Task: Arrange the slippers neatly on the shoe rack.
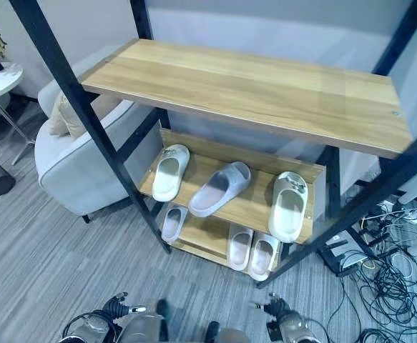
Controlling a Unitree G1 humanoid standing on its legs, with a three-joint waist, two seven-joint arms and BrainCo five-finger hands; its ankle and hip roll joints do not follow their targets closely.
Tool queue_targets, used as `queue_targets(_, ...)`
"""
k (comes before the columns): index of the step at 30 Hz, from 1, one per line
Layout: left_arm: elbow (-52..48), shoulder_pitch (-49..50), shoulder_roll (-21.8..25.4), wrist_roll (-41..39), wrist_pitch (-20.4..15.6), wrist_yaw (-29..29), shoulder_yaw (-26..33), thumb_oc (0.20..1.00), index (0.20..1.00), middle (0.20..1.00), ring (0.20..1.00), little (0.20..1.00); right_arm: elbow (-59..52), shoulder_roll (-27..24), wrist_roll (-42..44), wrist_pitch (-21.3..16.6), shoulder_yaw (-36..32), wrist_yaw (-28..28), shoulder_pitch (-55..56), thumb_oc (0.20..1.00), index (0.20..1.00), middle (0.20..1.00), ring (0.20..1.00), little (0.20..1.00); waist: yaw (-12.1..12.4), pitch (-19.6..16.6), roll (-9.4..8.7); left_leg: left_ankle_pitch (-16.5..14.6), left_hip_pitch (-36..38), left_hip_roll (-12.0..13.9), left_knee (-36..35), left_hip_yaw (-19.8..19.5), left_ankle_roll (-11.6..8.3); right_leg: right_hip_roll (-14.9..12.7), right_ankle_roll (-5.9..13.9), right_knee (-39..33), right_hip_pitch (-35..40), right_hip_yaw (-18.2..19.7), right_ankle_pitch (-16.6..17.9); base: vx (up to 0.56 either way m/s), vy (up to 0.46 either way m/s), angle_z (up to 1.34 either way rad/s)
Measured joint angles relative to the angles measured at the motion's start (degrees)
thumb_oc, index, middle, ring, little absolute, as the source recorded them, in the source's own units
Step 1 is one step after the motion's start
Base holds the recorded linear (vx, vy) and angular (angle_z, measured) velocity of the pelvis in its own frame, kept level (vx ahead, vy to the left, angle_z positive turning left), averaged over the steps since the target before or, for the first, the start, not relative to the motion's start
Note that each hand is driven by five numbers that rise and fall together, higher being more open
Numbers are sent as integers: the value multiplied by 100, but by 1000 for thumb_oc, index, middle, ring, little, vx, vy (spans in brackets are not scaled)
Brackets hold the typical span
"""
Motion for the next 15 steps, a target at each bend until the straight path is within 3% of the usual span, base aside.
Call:
queue_targets(2,200,64,-80,-8,-7,9,40,1000,1000,1000,1000,1000,16,-24,0,-15,-46,-9,-23,1000,1000,1000,1000,1000,-108,-57,126,-142,437,-62,-296,-847,-166,102,224,-208,2,44,130,165,216,-16)
queue_targets(3,307,77,-147,-8,-6,10,159,1000,1000,1000,1000,1000,20,-37,0,-5,-88,-15,48,1000,1000,1000,1000,1000,-133,-101,201,-153,647,-87,-615,-947,-133,114,276,-291,31,43,170,145,248,5)
queue_targets(5,432,98,-219,-1,1,23,220,1000,1000,1000,1000,1000,19,-72,3,14,-273,-24,226,1000,1000,1000,1000,1000,-214,-155,261,-173,981,-138,-1177,-649,-13,110,243,-353,31,41,267,56,152,9)
queue_targets(7,414,99,-251,3,10,19,202,1000,1000,1000,1000,1000,0,-122,12,13,-333,-33,359,1000,1000,1000,1000,1000,-238,-215,353,-213,1005,-157,-1299,-377,114,112,265,-355,3,-26,304,33,154,12)
queue_targets(9,317,129,-253,10,6,17,-3,1000,1000,1000,1000,1000,-249,-120,51,4,-243,-36,415,1000,1000,1000,1000,1000,-174,-327,426,-453,989,-241,-1283,-309,322,7,293,-233,-151,48,313,44,140,-17)
queue_targets(10,314,143,-256,13,-5,13,-14,1000,1000,1000,1000,1000,-358,-74,55,-18,-232,-32,386,1000,1000,1000,1000,1000,-132,-404,463,-594,965,-308,-1321,-268,333,-81,325,-29,-311,99,262,50,136,-26)
queue_targets(15,325,277,-117,142,2,116,-18,1000,1000,1000,1000,1000,-1203,90,33,-56,188,-1,382,1000,1000,1000,1000,1000,-71,-751,403,-647,1060,-764,-1280,-147,689,-613,708,476,-451,212,70,15,54,-3)
